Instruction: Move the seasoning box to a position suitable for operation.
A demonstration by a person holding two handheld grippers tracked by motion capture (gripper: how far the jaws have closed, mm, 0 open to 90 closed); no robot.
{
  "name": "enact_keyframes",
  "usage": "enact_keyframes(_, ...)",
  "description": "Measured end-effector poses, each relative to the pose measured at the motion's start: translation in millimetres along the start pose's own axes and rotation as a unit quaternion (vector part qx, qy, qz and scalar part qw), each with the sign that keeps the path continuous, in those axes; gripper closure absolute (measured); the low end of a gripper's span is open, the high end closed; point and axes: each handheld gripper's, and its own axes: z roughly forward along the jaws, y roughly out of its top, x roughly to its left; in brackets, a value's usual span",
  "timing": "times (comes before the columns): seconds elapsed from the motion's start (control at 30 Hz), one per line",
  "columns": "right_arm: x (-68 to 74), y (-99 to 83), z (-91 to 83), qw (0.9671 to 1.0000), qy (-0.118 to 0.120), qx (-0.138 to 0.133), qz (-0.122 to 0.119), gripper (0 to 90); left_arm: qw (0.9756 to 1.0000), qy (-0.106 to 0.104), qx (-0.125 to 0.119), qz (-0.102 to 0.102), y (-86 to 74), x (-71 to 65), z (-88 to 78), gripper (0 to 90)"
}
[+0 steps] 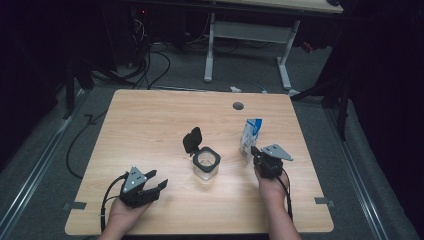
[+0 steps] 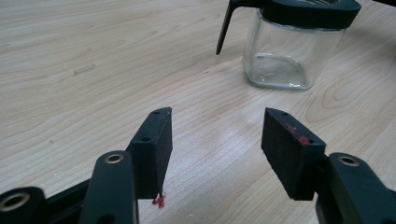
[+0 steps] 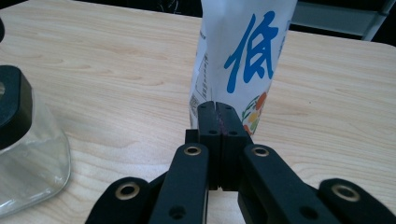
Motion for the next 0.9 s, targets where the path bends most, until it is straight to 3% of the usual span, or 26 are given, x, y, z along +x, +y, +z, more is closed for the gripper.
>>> enact_keyframes(0.8, -7.0, -28.3, -55.7, 0.9996, 0.029, 0.001, -0.002, 90.0, 1.0, -0.004, 0.0, -0.001, -0.1, -0.9, 0.6, 43.6)
enact_keyframes(0.9, -10.4, -29.3, -58.6, 0.9994, 0.034, 0.003, 0.007, 83.0, 1.0, -0.004, 0.001, 0.0, -0.4, -0.9, 1.2, 43.5)
